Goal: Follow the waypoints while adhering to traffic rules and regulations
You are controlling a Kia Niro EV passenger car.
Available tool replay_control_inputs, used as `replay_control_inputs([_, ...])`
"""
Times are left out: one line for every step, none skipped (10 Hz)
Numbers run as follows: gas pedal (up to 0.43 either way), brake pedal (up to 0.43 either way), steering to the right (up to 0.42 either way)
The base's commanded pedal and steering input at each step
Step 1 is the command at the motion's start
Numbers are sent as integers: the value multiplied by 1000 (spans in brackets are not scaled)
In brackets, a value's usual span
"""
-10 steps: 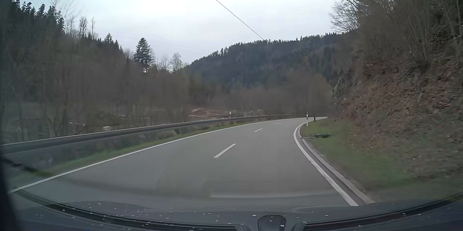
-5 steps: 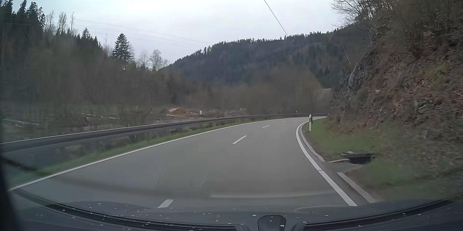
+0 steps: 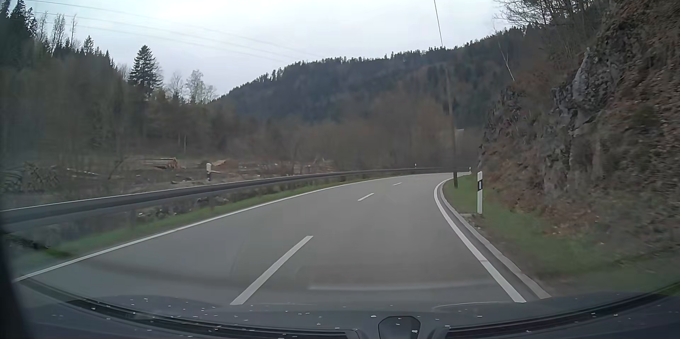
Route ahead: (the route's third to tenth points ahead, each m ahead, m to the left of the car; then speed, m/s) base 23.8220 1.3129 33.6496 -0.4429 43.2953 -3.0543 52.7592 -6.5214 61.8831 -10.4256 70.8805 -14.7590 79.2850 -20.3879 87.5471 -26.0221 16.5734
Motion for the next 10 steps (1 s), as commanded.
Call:
replay_control_inputs([0,0,40])
replay_control_inputs([0,0,40])
replay_control_inputs([0,0,38])
replay_control_inputs([0,0,35])
replay_control_inputs([0,0,34])
replay_control_inputs([0,0,34])
replay_control_inputs([0,0,35])
replay_control_inputs([0,0,38])
replay_control_inputs([0,0,39])
replay_control_inputs([0,0,38])
